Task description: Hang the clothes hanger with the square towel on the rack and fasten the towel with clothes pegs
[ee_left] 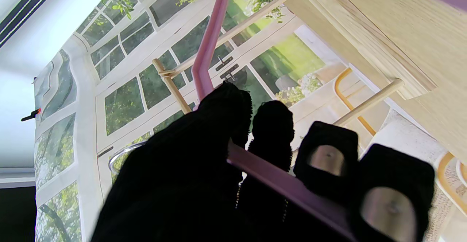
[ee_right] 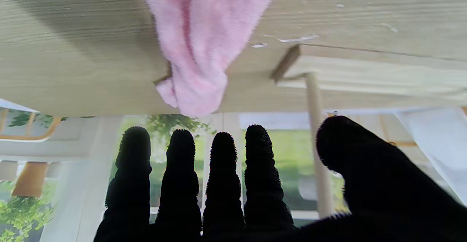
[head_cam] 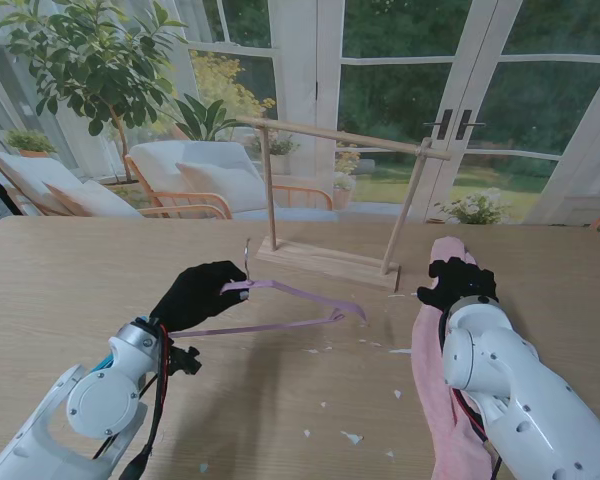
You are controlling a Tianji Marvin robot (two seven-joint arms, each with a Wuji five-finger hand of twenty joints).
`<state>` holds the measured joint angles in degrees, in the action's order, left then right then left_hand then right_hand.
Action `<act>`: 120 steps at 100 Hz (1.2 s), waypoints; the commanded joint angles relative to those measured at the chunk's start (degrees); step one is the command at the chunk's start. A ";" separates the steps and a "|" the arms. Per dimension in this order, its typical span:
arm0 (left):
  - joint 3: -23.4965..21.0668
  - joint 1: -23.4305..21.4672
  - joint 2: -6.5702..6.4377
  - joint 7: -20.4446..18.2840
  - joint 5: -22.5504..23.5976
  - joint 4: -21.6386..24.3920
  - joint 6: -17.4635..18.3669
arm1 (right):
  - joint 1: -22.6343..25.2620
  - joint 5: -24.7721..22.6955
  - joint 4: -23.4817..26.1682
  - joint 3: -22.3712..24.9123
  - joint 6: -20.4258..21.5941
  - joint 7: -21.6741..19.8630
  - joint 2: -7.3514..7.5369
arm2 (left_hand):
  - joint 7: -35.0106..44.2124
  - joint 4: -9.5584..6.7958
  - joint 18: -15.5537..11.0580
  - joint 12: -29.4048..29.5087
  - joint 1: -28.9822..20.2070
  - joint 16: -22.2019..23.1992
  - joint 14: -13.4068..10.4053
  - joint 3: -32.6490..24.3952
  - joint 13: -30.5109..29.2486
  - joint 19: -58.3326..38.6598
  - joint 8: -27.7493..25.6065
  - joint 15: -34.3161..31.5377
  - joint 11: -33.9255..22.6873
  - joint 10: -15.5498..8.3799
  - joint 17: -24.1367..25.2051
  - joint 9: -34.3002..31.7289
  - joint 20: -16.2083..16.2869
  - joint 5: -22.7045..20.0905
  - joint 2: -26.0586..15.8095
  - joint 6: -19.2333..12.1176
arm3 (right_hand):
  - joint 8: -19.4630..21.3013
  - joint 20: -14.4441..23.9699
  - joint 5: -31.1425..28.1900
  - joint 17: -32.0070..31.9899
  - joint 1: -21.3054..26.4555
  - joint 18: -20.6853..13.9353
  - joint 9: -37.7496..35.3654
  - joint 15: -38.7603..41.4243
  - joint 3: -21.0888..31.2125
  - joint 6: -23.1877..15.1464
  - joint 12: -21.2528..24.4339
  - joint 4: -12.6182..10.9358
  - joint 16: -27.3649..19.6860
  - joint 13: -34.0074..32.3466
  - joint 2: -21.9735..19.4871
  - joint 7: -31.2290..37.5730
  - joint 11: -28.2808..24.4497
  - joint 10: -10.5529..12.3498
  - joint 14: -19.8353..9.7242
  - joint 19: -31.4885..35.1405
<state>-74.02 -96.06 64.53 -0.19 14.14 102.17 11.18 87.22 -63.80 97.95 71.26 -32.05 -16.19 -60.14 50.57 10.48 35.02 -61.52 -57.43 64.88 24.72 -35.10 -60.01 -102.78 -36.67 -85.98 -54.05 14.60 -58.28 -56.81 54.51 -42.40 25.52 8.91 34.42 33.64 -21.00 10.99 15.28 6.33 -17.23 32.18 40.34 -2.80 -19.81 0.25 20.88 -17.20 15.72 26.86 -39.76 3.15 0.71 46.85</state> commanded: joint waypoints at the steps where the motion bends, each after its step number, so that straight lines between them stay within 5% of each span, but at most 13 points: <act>1: -0.32 -0.08 0.23 -0.55 -0.32 0.11 0.23 | -1.39 0.67 -2.09 -0.67 -0.58 -0.31 -0.08 | 7.15 0.33 -4.16 -0.34 -0.98 0.76 1.23 -2.15 -1.60 -14.39 -2.17 -2.89 -1.45 0.85 -2.89 -0.70 -0.55 -0.69 -1.23 -1.70 | -0.52 -0.83 -0.33 -1.76 -3.06 -0.70 3.39 -0.06 -1.59 2.40 -0.15 0.30 0.18 2.83 -0.27 1.05 -0.31 -1.72 0.28 0.14; 14: -0.62 -0.19 0.20 -0.68 -0.36 0.12 0.25 | -5.06 -1.57 -7.01 -4.20 -3.11 -1.64 0.27 | 7.10 0.30 -4.03 -0.22 -1.09 0.68 1.28 -2.15 -1.48 -14.13 -2.03 -2.82 -1.42 0.91 -2.86 -0.65 -0.75 -0.66 -1.27 -1.35 | -0.25 -1.79 1.40 -3.76 -8.76 -0.67 7.09 -1.80 -4.82 7.10 1.09 1.13 -0.81 6.40 -0.88 1.68 1.69 -4.32 0.69 -2.33; 31: -0.72 -0.21 0.15 -0.91 -0.32 0.09 0.30 | -9.75 -0.99 -13.45 -9.45 -7.39 -1.12 0.53 | 7.14 0.27 -3.63 -0.14 -1.24 0.60 1.42 -2.19 -1.23 -13.79 -1.95 -2.60 -1.39 0.95 -2.83 -0.69 -0.98 -0.85 -1.14 -1.25 | -3.88 -1.74 7.34 -5.69 -16.18 -0.50 7.11 -6.46 -4.01 14.07 7.90 2.12 -3.53 10.14 -1.53 -3.20 17.83 -8.31 1.64 -6.65; 43: -0.74 -0.15 0.11 -1.05 -0.35 0.02 0.46 | -13.06 0.40 -17.86 -13.44 -10.97 -0.02 0.66 | 7.21 0.27 -3.39 -0.13 -1.28 0.58 1.52 -2.28 -1.09 -13.60 -1.94 -2.47 -1.36 1.06 -2.83 -0.70 -1.11 -0.97 -0.99 -1.22 | -5.35 -1.52 9.47 -5.87 -16.98 -0.38 7.48 -9.05 -3.82 16.51 10.04 2.27 -4.73 10.24 -1.80 -5.18 23.33 -9.60 2.25 -8.06; 104: -0.34 0.18 0.23 -0.34 0.19 -0.53 0.78 | -22.40 10.82 -31.10 -24.95 -14.54 3.00 0.63 | 7.11 0.44 -2.07 -0.09 -1.10 0.55 2.06 -3.12 -0.59 -12.48 -1.91 -1.58 -1.09 0.95 -2.77 -0.88 -1.68 -1.27 -0.62 -1.00 | -4.45 -0.12 5.35 -4.06 -15.94 -0.64 7.00 -3.83 -3.27 17.23 6.23 2.19 -2.38 9.61 -0.42 -0.14 15.52 -8.50 1.41 -6.82; 120: -0.24 0.36 0.30 -0.09 0.18 -0.70 0.93 | -22.58 11.80 -32.76 -25.05 -12.63 5.15 0.09 | 7.07 0.49 -1.53 -0.07 -1.03 0.52 2.19 -3.32 -0.40 -12.00 -1.88 -1.19 -0.98 1.00 -2.73 -0.89 -1.90 -1.31 -0.52 -0.91 | 1.65 -0.32 3.67 -3.16 -3.47 -1.02 6.88 -1.98 -3.64 13.58 4.63 0.95 -1.50 8.40 4.38 9.63 10.92 -5.63 0.13 -5.28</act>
<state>-74.39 -95.78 64.54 0.24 14.35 101.31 11.93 64.00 -52.20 65.54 45.48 -46.05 -11.79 -59.18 50.97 10.48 35.00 -61.48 -57.43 64.88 24.71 -35.78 -60.02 -102.79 -36.67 -85.99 -54.08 14.60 -58.29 -56.81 52.91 -42.38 25.68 9.72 33.05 32.85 -16.09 7.53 7.69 5.64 -11.47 29.38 36.29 11.64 -14.38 0.73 18.61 -8.92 17.58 32.16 -26.44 -3.89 1.71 40.46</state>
